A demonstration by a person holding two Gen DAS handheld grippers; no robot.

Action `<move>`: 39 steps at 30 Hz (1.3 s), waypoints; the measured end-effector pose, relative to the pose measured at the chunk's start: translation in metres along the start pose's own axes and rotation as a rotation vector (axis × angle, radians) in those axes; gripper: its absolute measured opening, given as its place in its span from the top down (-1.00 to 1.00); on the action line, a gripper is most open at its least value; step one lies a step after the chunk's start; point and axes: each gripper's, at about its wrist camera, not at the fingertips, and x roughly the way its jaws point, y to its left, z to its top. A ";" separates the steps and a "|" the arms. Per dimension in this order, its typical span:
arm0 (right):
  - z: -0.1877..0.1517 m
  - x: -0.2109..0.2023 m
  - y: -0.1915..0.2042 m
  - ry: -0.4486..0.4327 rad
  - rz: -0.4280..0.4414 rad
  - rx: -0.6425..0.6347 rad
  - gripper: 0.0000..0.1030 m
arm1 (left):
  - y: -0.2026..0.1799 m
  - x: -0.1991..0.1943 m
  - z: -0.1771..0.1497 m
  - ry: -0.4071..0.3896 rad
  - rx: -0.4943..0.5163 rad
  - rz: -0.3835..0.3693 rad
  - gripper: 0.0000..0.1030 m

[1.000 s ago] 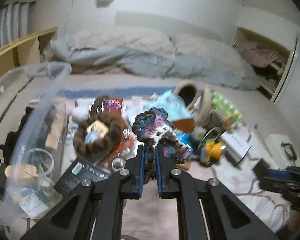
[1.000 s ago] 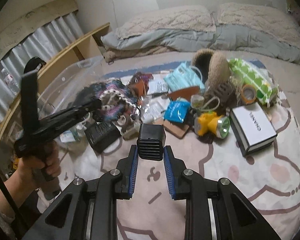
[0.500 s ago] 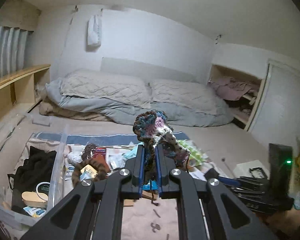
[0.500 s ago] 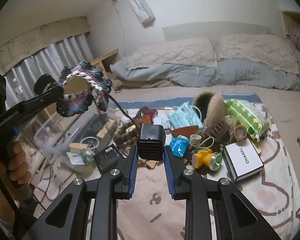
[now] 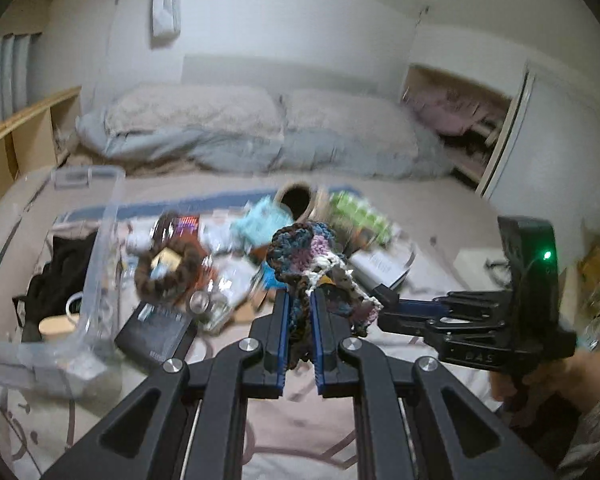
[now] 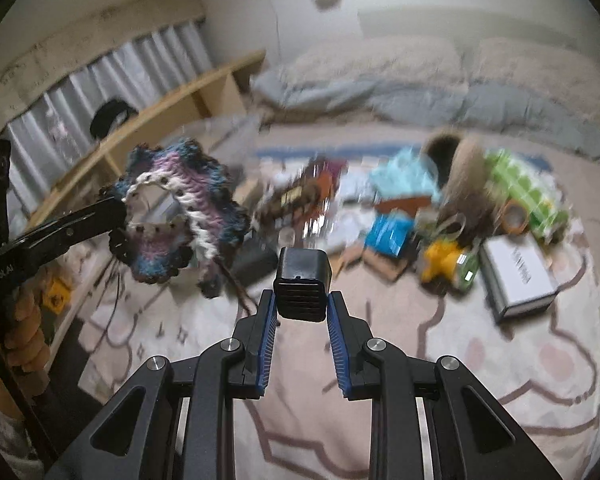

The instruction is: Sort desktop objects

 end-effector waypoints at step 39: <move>-0.028 0.106 -0.054 0.329 -0.102 0.052 0.49 | 0.014 0.180 -0.075 0.422 0.113 -0.052 -0.67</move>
